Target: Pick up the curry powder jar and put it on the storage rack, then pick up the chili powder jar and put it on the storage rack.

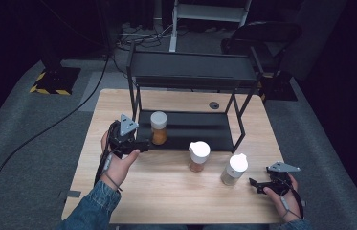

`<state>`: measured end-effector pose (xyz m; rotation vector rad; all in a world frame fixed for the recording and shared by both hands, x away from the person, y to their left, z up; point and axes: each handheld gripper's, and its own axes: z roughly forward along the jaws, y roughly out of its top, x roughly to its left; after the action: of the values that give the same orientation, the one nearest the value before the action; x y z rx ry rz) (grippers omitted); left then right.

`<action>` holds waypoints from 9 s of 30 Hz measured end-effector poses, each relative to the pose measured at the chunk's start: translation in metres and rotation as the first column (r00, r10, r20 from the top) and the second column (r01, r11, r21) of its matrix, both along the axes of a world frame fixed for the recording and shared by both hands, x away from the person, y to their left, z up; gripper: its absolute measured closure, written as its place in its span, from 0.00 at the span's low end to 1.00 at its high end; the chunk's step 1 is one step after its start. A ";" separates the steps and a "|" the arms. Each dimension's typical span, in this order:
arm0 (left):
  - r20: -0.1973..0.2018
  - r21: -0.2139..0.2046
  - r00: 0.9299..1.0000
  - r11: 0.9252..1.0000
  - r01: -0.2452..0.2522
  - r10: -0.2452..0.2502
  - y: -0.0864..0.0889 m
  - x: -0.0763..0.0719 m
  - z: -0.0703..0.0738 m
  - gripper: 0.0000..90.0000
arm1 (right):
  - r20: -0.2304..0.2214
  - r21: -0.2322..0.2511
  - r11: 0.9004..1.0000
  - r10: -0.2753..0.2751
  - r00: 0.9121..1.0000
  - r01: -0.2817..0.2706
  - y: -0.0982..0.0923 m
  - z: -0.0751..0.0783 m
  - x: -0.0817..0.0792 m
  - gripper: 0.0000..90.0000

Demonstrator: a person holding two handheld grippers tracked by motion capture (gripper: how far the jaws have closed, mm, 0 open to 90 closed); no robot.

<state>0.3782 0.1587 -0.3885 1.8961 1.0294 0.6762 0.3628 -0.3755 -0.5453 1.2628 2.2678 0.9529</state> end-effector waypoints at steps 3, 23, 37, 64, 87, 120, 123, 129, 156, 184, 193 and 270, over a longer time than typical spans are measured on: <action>-0.001 -0.004 1.000 1.000 -0.001 0.001 0.004 -0.005 -0.001 0.21 | 0.000 0.000 1.000 0.000 1.000 0.000 0.000 0.000 0.000 0.02; -0.029 0.009 0.998 0.998 -0.057 0.057 0.041 -0.031 -0.030 0.21 | -0.001 0.000 1.000 0.001 1.000 -0.001 0.000 0.000 0.000 0.02; -0.044 0.014 0.997 0.998 -0.063 0.063 0.045 -0.042 -0.057 0.21 | 0.000 0.000 1.000 0.001 1.000 -0.001 0.000 0.000 0.000 0.02; -0.134 0.036 0.987 0.996 -0.087 0.091 0.055 -0.053 -0.113 0.20 | 0.000 0.000 1.000 0.001 1.000 -0.001 0.000 0.000 0.000 0.02; -0.241 0.077 0.962 0.991 -0.113 0.129 0.063 -0.052 -0.142 0.19 | 0.000 0.000 1.000 0.001 1.000 -0.001 0.000 0.000 0.000 0.02; -0.286 0.092 0.950 0.991 -0.102 0.124 0.066 -0.047 -0.157 0.05 | 0.000 -0.002 1.000 0.001 1.000 -0.001 0.000 0.000 0.000 0.02; -0.286 0.092 0.950 0.991 -0.102 0.124 0.066 -0.047 -0.157 0.05 | 0.000 0.000 1.000 0.000 1.000 0.000 0.000 0.000 0.000 0.02; -0.286 0.092 0.950 0.991 -0.102 0.124 0.066 -0.047 -0.157 0.05 | 0.005 0.022 1.000 0.000 1.000 0.000 -0.001 0.004 -0.002 0.04; -0.287 0.092 0.950 0.990 -0.104 0.127 0.066 -0.047 -0.157 0.05 | 0.132 0.088 0.996 -0.020 0.991 0.008 0.004 0.055 -0.020 0.06; -0.287 0.092 0.949 0.990 -0.104 0.126 0.066 -0.047 -0.157 0.05 | 0.193 0.123 0.992 -0.032 0.981 0.008 0.017 0.092 -0.033 0.06; -0.287 0.092 0.950 0.991 -0.101 0.124 0.066 -0.047 -0.157 0.05 | 0.197 0.137 0.991 -0.028 0.980 0.001 0.024 0.104 -0.035 0.06; -0.286 0.092 0.950 0.990 -0.103 0.125 0.066 -0.047 -0.157 0.05 | 0.224 0.116 0.979 0.139 0.965 -0.168 0.162 0.141 -0.008 0.06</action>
<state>0.3309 0.2252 -0.5453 2.0567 1.3239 0.5151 0.3552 -0.2130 -0.4046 0.9898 2.1857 1.2523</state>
